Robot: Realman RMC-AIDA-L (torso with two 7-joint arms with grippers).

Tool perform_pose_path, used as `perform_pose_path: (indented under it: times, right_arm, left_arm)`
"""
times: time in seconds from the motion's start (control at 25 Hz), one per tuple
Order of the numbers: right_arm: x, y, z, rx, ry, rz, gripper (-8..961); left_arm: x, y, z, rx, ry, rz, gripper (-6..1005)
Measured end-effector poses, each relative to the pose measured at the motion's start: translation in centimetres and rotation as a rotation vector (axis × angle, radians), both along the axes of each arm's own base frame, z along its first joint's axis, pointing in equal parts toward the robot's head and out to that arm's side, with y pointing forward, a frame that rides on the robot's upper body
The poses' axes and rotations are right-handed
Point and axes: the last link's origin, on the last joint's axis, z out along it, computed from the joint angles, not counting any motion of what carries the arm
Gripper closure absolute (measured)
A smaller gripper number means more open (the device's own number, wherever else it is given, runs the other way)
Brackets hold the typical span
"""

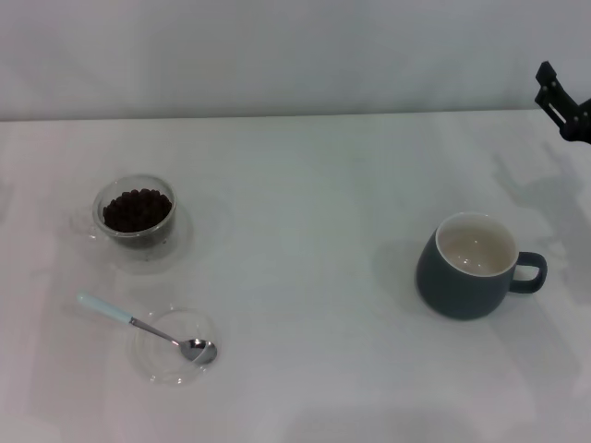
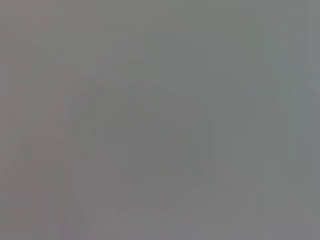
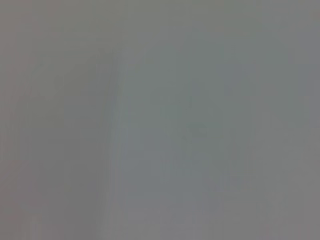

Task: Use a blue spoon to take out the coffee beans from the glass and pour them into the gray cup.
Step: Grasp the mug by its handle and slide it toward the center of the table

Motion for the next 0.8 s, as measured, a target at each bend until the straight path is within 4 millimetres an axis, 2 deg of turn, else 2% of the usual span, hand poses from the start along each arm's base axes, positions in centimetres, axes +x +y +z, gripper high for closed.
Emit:
perform_pose_path:
  times: [0.52, 0.8]
  right_arm:
    - [0.2, -0.6, -0.4, -0.019, -0.023, 0.006, 98]
    - [0.0, -0.5, -0.4, -0.021, -0.028, 0.019, 106]
  left_arm:
    - [-0.4, -1.6, -1.0, -0.043, 0.017, -0.028, 110]
    - [-0.7, -3.6, -0.8, -0.031, 0.048, -0.072, 112]
